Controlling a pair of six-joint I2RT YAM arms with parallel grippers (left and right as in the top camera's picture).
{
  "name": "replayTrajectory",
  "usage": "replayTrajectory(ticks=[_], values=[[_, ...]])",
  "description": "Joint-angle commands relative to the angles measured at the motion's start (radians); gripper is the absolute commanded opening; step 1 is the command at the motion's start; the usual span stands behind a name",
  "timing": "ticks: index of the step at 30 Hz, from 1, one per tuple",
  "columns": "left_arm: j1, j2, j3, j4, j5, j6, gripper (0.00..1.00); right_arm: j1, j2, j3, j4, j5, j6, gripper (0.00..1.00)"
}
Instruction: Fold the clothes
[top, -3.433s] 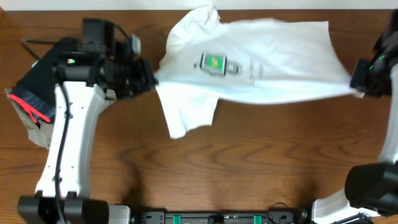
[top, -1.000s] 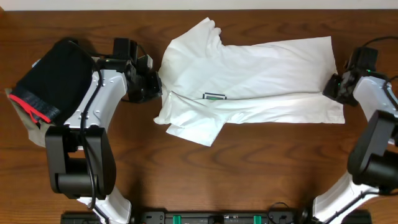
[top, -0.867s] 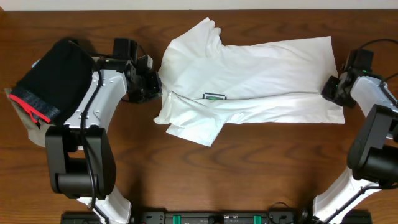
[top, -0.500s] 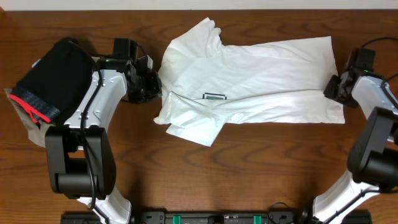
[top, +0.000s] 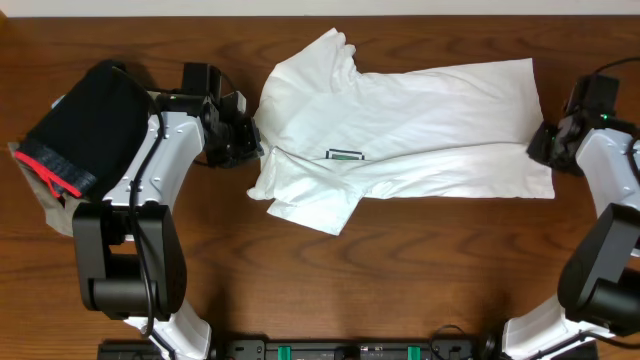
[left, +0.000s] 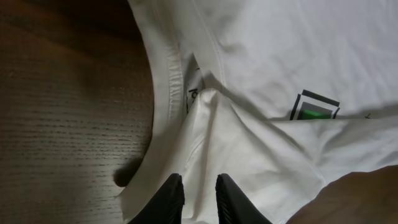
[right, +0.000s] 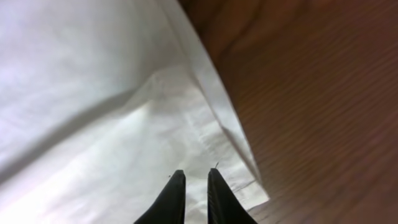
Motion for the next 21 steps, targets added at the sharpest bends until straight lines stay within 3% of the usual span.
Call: replayTrajectory(ticks=[1,11,21], values=[[-0.008,-0.003,0.0,-0.002,0.014,0.003,0.22,0.008,0.056,-0.042,0.011,-0.024,0.0,0.11],[-0.087,-0.001,0.0,0.062,0.009,0.008,0.26,0.007,0.183,-0.085,0.036,-0.048,0.0,0.1],[-0.088,0.059,0.0,0.069,0.002,0.005,0.27,0.007,0.187,-0.085,0.033,-0.047,0.0,0.09]])
